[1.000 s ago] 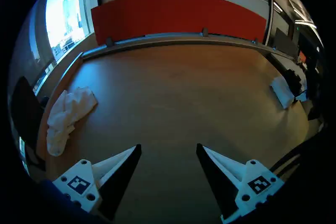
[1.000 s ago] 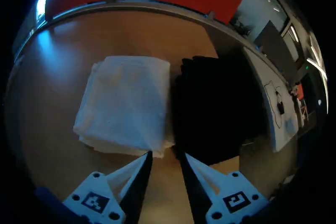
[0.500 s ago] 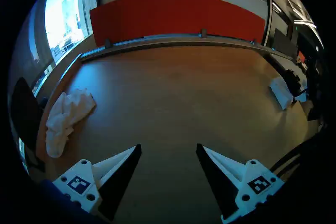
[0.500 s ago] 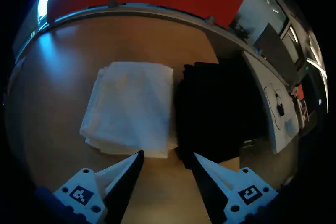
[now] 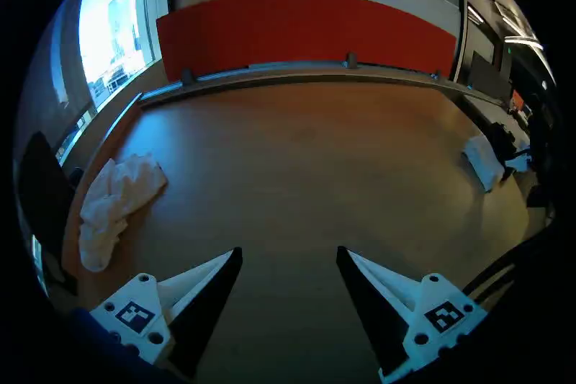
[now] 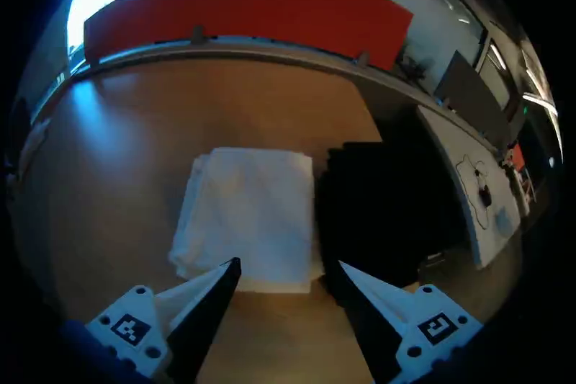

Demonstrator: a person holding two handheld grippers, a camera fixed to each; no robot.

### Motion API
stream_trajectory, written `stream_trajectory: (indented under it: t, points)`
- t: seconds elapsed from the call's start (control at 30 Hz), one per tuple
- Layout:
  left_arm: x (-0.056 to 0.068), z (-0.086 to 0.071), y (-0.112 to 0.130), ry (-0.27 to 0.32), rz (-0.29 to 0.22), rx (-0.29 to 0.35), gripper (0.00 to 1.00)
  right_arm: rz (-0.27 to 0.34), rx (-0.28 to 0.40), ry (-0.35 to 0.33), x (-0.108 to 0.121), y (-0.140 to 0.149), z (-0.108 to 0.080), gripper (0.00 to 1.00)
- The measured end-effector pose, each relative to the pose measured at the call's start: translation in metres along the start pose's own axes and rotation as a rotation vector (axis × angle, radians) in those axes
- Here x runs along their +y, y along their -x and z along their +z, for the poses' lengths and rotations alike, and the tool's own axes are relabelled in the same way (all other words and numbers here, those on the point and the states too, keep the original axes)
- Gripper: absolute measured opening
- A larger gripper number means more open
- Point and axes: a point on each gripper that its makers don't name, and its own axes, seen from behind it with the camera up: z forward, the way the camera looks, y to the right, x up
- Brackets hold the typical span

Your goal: Fold towel

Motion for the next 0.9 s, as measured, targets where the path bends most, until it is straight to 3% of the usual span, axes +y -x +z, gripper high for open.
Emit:
stream_trajectory:
  t: [0.3,0.5,0.7,0.9]
  points:
    - [-0.003,0.003,-0.006,0.000,-0.013,0.015,0.97,0.056,0.158,-0.018,-0.022,-0.038,-0.012,1.00]
    - [-0.007,0.005,-0.014,-0.007,0.000,0.033,0.97,0.114,0.217,-0.021,-0.028,-0.057,-0.017,1.00]
    - [-0.010,0.009,-0.023,-0.007,-0.003,0.054,0.97,0.129,0.292,-0.020,-0.034,-0.078,-0.025,1.00]
    - [-0.013,0.012,-0.035,-0.012,-0.021,0.097,0.97,0.138,0.412,-0.026,-0.046,-0.110,-0.041,1.00]
